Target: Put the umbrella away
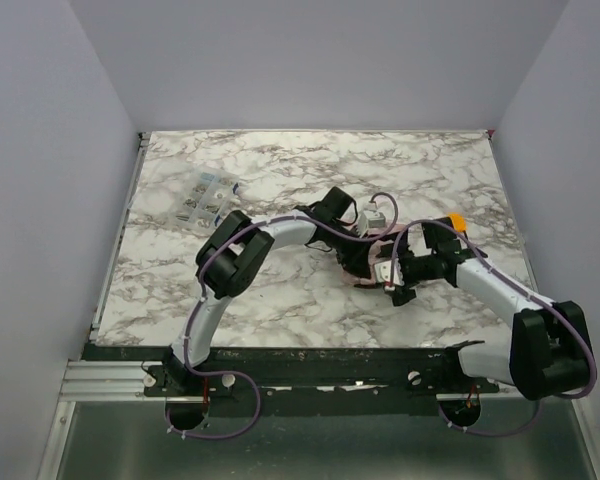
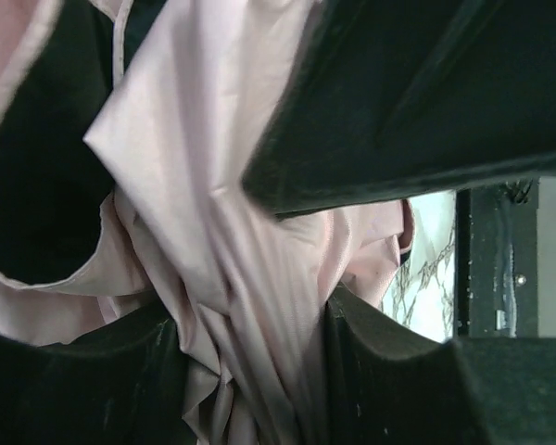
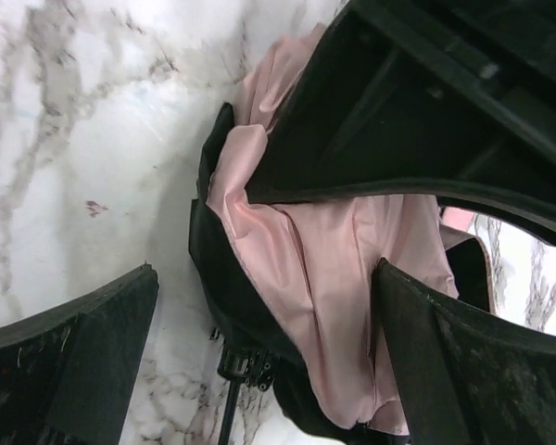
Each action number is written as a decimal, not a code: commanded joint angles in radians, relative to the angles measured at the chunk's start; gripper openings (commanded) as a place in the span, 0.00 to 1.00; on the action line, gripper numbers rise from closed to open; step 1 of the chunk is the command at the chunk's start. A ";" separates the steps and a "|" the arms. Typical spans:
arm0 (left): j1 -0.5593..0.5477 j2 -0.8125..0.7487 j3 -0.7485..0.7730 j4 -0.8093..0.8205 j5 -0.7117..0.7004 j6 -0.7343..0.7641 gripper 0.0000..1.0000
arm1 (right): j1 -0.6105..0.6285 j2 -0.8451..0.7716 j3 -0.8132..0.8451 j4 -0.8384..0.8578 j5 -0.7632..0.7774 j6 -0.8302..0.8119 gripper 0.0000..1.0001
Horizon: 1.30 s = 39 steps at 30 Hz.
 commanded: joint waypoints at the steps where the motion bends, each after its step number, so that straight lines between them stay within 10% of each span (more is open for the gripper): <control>1: -0.013 0.264 -0.062 -0.425 -0.228 -0.016 0.32 | 0.059 0.034 -0.088 0.274 0.222 0.091 0.99; 7: -0.008 0.299 -0.005 -0.461 -0.179 -0.048 0.41 | 0.125 0.123 -0.169 0.355 0.425 0.126 0.80; 16: 0.031 0.108 -0.137 -0.258 -0.199 -0.154 0.72 | 0.130 0.265 -0.065 0.148 0.488 0.190 0.25; 25: 0.076 -0.201 -0.356 0.019 -0.207 -0.279 0.98 | 0.134 0.382 0.155 -0.246 0.302 0.186 0.17; 39: 0.154 -0.606 -0.765 0.468 -0.476 -0.384 0.98 | 0.138 0.525 0.295 -0.435 0.235 0.190 0.15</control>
